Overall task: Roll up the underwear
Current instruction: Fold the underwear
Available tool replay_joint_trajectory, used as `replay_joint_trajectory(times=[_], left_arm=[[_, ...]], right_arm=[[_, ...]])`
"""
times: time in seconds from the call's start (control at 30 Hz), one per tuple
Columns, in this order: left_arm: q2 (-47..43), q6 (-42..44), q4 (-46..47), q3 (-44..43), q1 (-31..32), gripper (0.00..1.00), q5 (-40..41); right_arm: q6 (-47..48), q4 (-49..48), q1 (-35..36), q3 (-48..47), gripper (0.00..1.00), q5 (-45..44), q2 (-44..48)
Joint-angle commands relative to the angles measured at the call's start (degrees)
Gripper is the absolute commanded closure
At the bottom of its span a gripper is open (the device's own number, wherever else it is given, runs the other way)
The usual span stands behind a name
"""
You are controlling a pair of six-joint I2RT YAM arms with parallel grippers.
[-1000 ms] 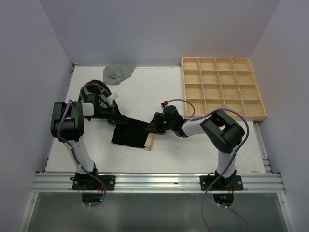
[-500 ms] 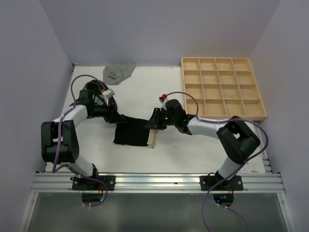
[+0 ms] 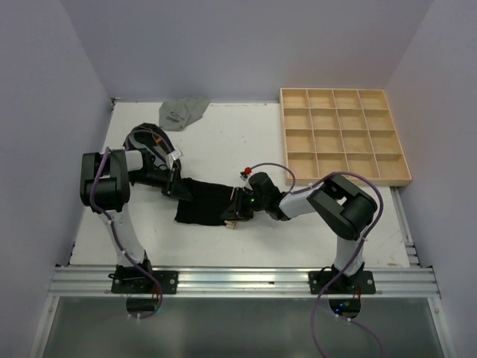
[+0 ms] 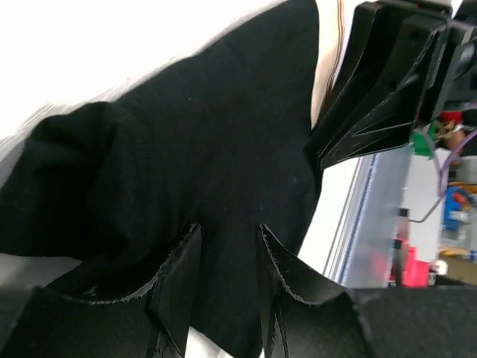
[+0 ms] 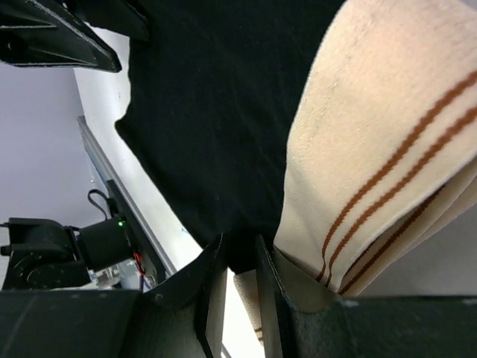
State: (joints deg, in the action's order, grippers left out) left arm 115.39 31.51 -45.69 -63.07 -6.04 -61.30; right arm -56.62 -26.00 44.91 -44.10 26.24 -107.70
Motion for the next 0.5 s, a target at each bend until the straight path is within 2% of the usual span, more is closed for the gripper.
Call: replay_joint_trajectory(times=[0.0,0.07,0.27,0.37,0.47], left_arm=[[4.30,1.47,-1.52,-3.19,-1.69,0.60,6.35],[5.98,-0.91,1.91,-4.69,-1.69,0.60,7.42],[11.70,-4.26,1.83,-11.64,-0.29,0.61,5.57],[11.35,-3.82,1.57,-11.90,1.47,0.59,5.05],[8.90,0.20,-0.35,-12.60,2.44,0.56,3.38]], right_arm=[[-0.07,-1.33,-0.87,0.68,0.73,-1.72,-4.00],[-0.07,-0.99,-1.57,0.07,0.73,-1.89,-5.15],[1.85,1.73,-7.89,0.68,0.74,-1.81,-3.58],[5.10,5.94,-10.18,0.42,0.74,-1.81,-1.29],[7.66,8.15,-10.28,-1.78,0.75,0.82,0.90]])
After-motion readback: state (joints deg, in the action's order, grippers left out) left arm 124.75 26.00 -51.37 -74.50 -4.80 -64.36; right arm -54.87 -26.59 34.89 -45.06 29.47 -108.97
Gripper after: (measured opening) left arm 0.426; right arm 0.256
